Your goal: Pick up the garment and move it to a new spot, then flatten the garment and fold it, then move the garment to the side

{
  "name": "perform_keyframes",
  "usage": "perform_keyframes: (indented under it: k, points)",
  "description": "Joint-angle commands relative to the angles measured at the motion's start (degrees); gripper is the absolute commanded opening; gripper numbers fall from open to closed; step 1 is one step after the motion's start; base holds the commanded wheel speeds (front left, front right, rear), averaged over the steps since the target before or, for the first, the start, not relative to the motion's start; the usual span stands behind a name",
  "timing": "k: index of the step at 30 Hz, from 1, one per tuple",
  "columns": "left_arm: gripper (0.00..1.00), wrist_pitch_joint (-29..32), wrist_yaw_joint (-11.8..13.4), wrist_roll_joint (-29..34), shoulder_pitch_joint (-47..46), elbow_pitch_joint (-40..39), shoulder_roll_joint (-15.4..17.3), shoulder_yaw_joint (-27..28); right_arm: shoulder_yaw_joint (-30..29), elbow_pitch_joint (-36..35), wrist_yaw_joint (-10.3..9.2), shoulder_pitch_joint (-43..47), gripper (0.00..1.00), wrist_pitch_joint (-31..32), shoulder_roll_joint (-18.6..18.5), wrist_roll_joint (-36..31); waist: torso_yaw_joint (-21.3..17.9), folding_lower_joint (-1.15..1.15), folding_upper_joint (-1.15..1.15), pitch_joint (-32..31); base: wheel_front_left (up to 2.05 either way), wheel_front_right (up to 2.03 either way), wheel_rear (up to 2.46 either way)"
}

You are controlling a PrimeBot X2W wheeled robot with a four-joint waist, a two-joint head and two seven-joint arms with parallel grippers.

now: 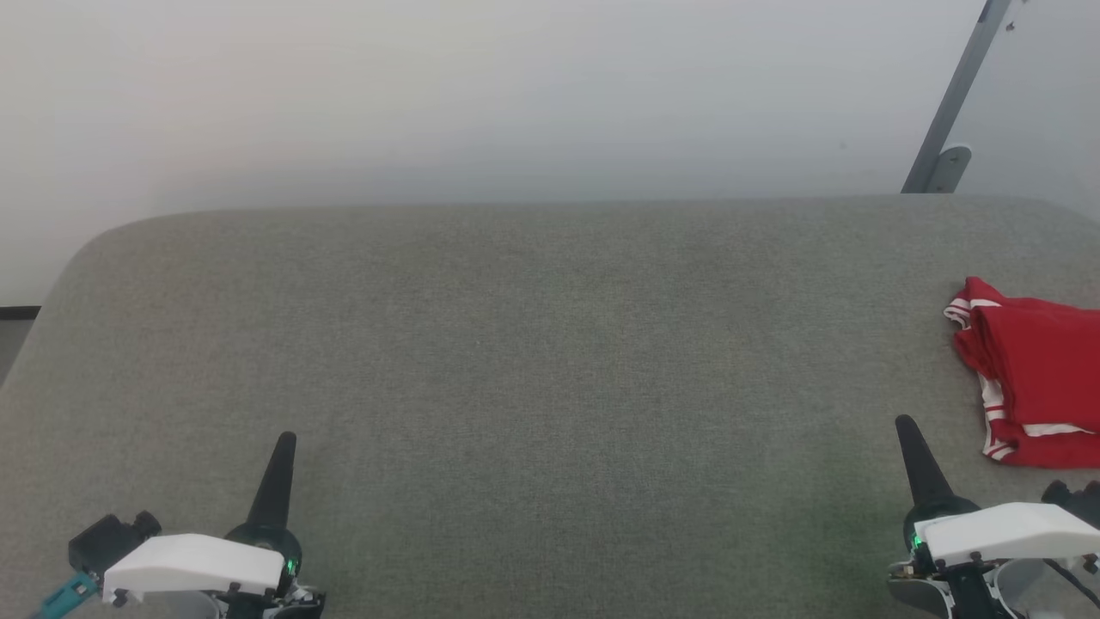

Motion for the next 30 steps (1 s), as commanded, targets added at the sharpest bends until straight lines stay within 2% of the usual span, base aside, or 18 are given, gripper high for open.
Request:
perform_keyframes:
  k: [1,30]
  points:
    - [0.0,0.4,-0.2,-1.6,-1.2,-0.6,0.1,0.4,0.1,-0.8,0.04,-1.0,0.0,0.5,0.0,1.6,0.0,0.0,0.0,0.0,0.0,0.0,0.0]
    - [0.0,4.2,-0.2,-12.4,-3.0,-0.9,-2.8,2.2,0.3,-1.7,0.03,-2.1,0.0,3.6,0.5,16.3,-0.9,0.0,0.0,0.5,0.0,0.0,0.0]
